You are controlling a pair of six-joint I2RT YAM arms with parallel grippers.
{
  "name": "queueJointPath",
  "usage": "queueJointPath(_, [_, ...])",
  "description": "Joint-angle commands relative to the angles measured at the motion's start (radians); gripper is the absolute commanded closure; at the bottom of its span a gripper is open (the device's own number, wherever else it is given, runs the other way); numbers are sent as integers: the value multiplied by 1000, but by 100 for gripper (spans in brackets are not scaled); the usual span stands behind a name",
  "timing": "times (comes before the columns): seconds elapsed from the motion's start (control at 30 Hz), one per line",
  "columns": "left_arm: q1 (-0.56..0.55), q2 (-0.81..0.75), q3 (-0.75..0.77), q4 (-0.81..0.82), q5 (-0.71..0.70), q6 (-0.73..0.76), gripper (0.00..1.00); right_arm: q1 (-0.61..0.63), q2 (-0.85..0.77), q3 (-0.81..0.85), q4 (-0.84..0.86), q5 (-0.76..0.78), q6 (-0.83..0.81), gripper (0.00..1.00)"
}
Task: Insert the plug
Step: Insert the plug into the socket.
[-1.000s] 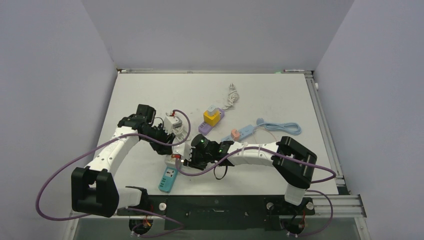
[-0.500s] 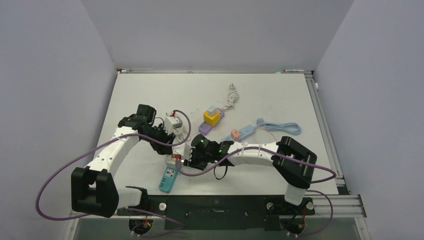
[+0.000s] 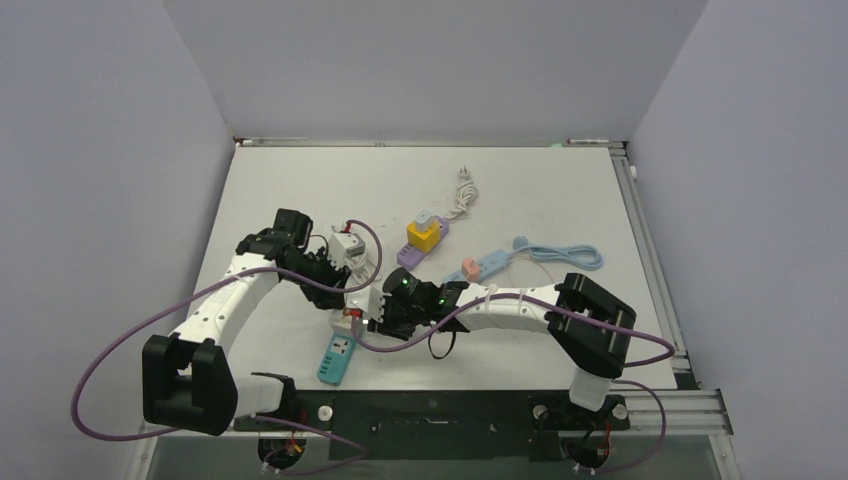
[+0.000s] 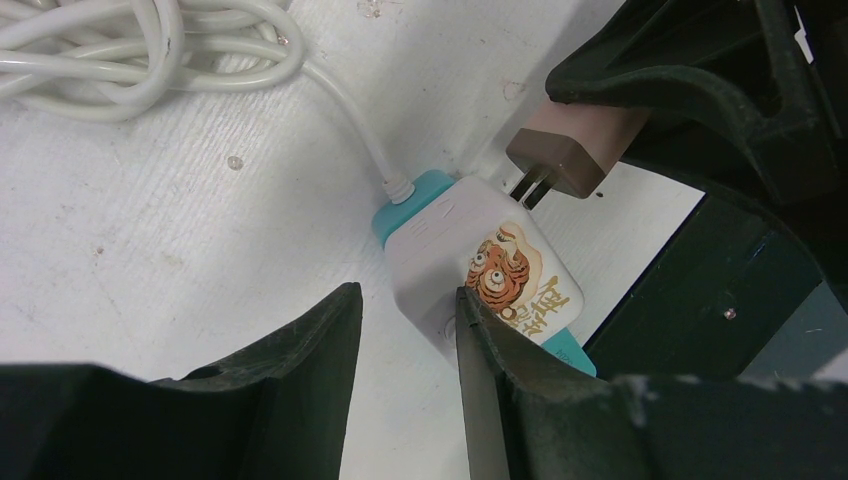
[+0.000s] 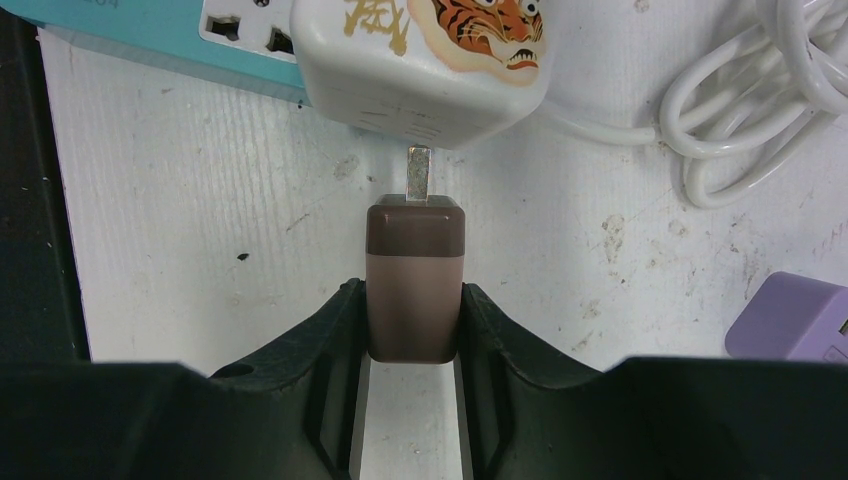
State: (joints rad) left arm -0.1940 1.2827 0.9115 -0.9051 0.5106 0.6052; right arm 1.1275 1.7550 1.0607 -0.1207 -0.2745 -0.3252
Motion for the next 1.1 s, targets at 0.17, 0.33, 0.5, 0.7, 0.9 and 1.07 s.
queueJointPath(0.17, [-5,31,-58,-2,-122,35,65,11,-46,29,53,-2,5,95])
queueJointPath(0.33, [-6,29,-60,-2,-124,35,65,11,-45,37,54,-5,3,95])
queueJointPath(0.5, [-10,30,-61,0,-124,34,65,11,-53,36,56,-6,9,95])
queueJointPath(0.7, [-13,27,-66,-2,-126,34,66,11,-42,40,72,-12,16,95])
queueJointPath(0.9, [-13,25,-69,-1,-126,34,66,11,-23,57,81,-15,18,95])
queueJointPath(1.07, [-15,27,-70,2,-122,33,67,11,-20,61,81,-18,23,95])
